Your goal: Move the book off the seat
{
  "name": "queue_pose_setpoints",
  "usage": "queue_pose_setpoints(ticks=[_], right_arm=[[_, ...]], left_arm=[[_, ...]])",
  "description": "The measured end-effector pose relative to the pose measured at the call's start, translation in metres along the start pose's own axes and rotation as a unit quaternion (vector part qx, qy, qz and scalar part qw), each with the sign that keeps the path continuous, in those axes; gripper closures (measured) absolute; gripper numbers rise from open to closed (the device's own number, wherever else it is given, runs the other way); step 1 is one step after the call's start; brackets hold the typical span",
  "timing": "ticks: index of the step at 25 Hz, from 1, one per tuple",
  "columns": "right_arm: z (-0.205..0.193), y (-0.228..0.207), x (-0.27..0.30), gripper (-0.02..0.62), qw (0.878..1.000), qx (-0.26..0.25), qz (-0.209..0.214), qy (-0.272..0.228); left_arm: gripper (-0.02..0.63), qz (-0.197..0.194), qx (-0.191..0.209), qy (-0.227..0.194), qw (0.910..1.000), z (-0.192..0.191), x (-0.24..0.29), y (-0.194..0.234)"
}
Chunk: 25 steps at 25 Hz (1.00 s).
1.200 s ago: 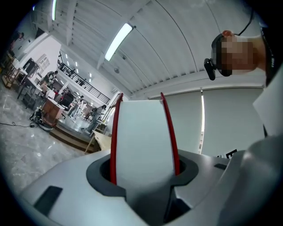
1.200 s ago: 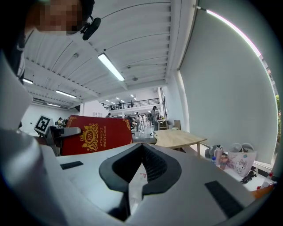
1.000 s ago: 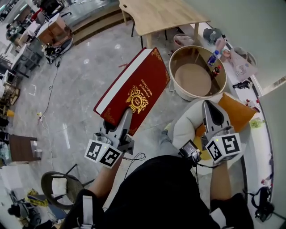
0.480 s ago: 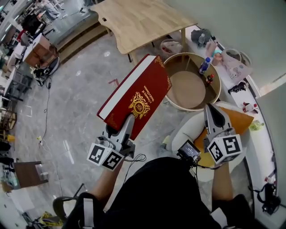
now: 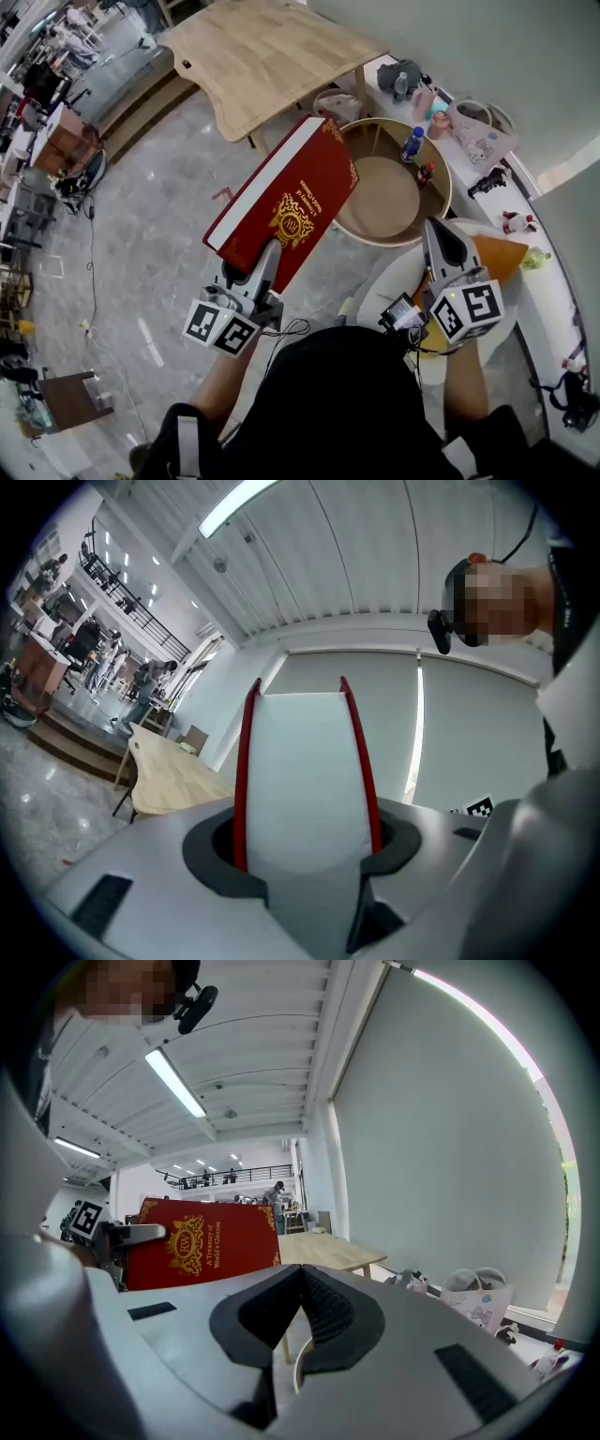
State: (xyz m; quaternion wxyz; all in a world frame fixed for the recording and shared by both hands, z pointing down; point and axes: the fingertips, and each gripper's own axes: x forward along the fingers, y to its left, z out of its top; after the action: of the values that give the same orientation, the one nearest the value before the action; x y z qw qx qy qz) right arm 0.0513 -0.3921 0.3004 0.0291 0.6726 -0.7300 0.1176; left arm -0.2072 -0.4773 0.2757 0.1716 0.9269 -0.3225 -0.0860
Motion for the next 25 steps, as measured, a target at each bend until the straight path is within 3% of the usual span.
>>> queue_pose_setpoints(ticks=[15, 25], right_arm=[[0.009, -0.047, 0.019, 0.581, 0.998, 0.008, -0.056, -0.005], [0.002, -0.102, 0.063, 0.581, 0.991, 0.024, -0.134, 0.015]], left_arm=[[0.36, -0.058, -0.014, 0.08, 0.995, -0.046, 0.094, 0.01], [0.36, -0.125, -0.021, 0.161, 0.9787, -0.1, 0.196, 0.045]])
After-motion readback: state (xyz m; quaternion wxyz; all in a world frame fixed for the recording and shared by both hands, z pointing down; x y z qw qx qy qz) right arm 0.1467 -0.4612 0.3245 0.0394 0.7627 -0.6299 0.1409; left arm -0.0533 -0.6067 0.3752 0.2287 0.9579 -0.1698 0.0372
